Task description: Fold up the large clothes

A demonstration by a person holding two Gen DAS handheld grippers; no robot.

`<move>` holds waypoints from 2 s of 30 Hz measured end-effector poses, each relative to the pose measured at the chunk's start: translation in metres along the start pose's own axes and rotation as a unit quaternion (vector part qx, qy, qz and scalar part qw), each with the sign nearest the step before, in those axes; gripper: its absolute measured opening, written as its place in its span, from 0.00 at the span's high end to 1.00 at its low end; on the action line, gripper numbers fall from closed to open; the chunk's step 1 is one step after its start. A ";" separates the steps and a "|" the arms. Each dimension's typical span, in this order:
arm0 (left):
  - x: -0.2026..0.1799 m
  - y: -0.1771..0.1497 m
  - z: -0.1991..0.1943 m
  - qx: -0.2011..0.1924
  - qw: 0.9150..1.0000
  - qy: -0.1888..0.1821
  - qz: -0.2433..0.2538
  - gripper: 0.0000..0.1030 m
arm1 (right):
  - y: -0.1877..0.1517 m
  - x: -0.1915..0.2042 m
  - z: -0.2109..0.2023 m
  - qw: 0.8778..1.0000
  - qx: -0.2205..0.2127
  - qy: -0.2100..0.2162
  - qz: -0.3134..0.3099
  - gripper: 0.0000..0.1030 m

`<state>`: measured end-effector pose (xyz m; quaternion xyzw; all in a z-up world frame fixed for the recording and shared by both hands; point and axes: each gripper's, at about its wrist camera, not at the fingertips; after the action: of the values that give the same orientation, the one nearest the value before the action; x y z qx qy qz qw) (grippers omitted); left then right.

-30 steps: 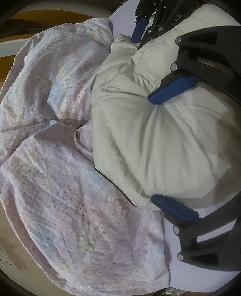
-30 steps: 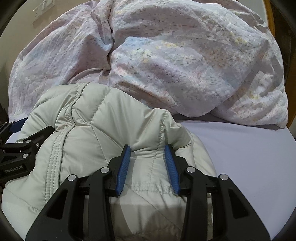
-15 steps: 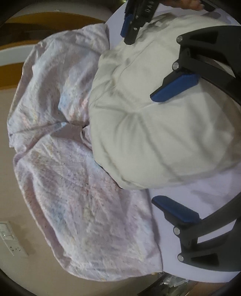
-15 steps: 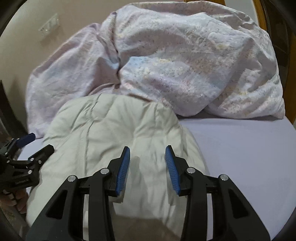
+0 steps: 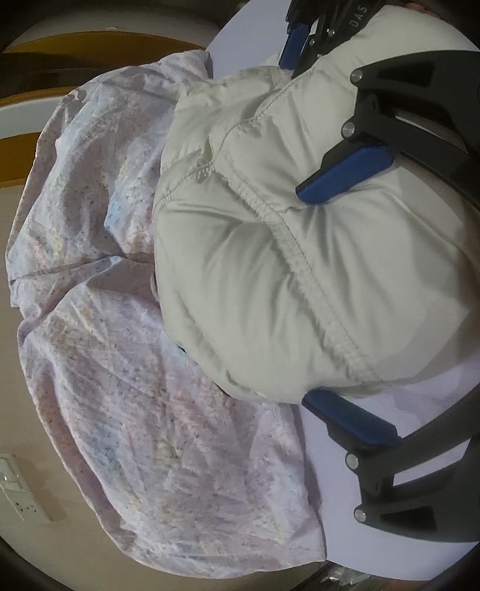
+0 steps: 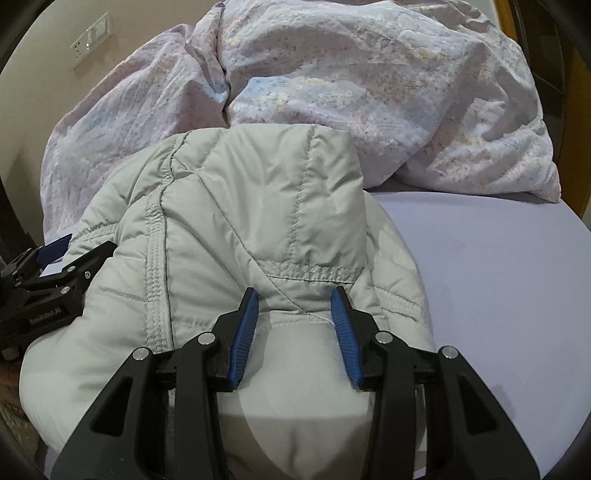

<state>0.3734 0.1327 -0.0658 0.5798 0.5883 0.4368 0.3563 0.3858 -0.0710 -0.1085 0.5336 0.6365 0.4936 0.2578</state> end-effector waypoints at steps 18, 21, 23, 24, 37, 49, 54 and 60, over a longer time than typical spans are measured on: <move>-0.011 -0.021 -0.067 0.029 0.997 -0.014 -0.064 0.02 | 0.001 -0.004 -0.021 0.999 0.041 0.006 -0.006 0.44; -0.010 -0.020 -0.081 0.033 0.997 -0.010 -0.074 0.02 | 0.005 -0.008 -0.037 0.999 0.036 0.008 -0.002 0.37; -0.011 -0.021 -0.096 0.024 0.997 -0.003 -0.069 0.02 | 0.004 -0.011 -0.050 1.000 0.027 0.004 0.002 0.27; -0.012 -0.022 -0.104 0.022 0.997 0.000 -0.070 0.02 | 0.002 -0.013 -0.056 1.000 0.025 0.003 0.006 0.24; -0.028 -0.034 -0.159 0.020 0.997 0.013 -0.074 0.02 | -0.014 -0.014 -0.116 1.000 0.007 0.009 0.009 0.10; -0.035 -0.050 -0.177 0.030 0.996 0.019 -0.078 0.02 | -0.030 -0.017 -0.135 1.000 0.014 0.016 0.009 0.08; -0.029 -0.060 -0.184 0.042 0.994 0.016 -0.096 0.02 | -0.037 -0.017 -0.145 1.000 0.013 0.015 0.008 0.06; -0.018 -0.071 -0.202 0.056 0.989 0.009 -0.134 0.02 | -0.042 -0.019 -0.158 0.999 0.020 0.032 0.024 0.06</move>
<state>0.1613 0.0987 -0.0598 0.5111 0.6872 0.3566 0.3734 0.2389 -0.1421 -0.0905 0.5378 0.6411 0.5037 0.2146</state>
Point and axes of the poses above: each gripper's, at about its wrist camera, not at the fingertips, and z roughly the way its jaws point, x to its left, y to its top, and after that the axes turned 13 degrees about -x, right-handed
